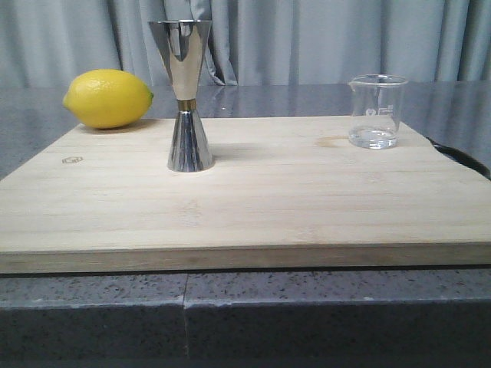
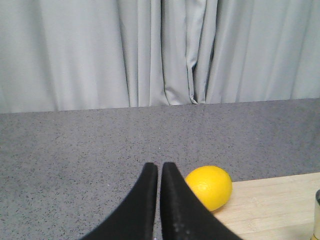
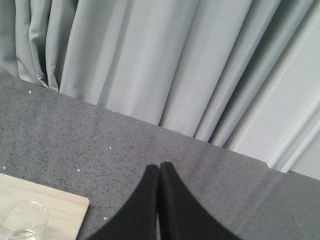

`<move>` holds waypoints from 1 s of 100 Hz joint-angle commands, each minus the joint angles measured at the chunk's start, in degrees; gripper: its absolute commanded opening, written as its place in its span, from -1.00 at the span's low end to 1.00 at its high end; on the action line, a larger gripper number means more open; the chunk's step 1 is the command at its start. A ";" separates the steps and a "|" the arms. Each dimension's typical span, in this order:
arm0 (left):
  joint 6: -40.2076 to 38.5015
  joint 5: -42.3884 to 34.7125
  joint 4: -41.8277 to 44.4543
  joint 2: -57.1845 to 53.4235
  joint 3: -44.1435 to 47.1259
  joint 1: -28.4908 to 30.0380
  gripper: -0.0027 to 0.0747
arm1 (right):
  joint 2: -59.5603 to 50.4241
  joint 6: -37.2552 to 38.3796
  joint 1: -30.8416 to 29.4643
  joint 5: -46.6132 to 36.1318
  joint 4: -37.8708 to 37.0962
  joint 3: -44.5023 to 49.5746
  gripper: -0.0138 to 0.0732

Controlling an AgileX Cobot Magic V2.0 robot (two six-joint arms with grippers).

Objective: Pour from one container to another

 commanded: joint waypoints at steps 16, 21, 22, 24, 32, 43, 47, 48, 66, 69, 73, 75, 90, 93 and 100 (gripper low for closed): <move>0.21 -3.87 -2.25 0.07 -1.48 -0.45 -0.98 | -0.36 0.06 0.00 1.05 -2.94 -2.05 -0.85; 0.21 -3.87 -2.25 0.07 -1.48 -0.45 -0.98 | -0.36 0.06 0.00 1.05 -2.94 -2.05 -0.85; 0.21 -3.87 -2.25 0.07 -1.48 -0.45 -0.98 | -0.36 0.06 0.00 1.05 -2.94 -2.05 -0.85; 0.21 -3.87 -2.25 0.07 -1.48 -0.45 -0.98 | -0.36 0.06 0.00 1.05 -2.94 -2.05 -0.85; 0.21 -3.87 -2.25 0.07 -1.48 -0.45 -0.98 | -0.36 0.06 0.00 1.05 -2.94 -2.05 -0.85; 0.21 -3.87 -2.25 0.07 -1.48 -0.45 -0.98 | -0.36 0.06 0.00 1.05 -2.94 -2.05 -0.85; 0.21 -3.87 -2.25 0.07 -1.48 -0.45 -0.98 | -0.36 0.06 0.00 1.05 -2.94 -2.05 -0.85; 0.21 -3.87 -2.25 0.07 -1.48 -0.45 -0.98 | -0.36 0.06 0.00 1.05 -2.94 -2.05 -0.85; 0.21 -3.87 -2.25 0.07 -1.48 -0.45 -0.98 | -0.36 0.06 0.00 1.05 -2.94 -2.05 -0.85; 0.21 -3.87 -2.25 0.07 -1.48 -0.45 -0.98 | -0.36 0.06 0.00 1.05 -2.94 -2.05 -0.85; 0.21 -3.87 -2.25 0.07 -1.48 -0.45 -0.98 | -0.36 0.06 0.00 1.05 -2.94 -2.05 -0.85; 0.21 -3.87 -2.25 0.07 -1.48 -0.45 -0.98 | -0.36 0.06 0.00 1.05 -2.94 -2.05 -0.85; 0.21 -5.35 -2.25 0.21 -1.06 -0.45 -0.98 | -0.36 0.06 0.00 1.05 -2.94 -2.05 -0.85; -0.21 -6.53 -2.25 0.21 -0.59 -0.45 -0.98 | -0.36 0.06 0.00 1.05 -2.94 -2.05 -0.85; -3.87 -9.88 0.89 -0.38 1.11 -0.59 -0.98 | -0.36 0.06 0.00 1.05 -2.94 -2.05 -0.85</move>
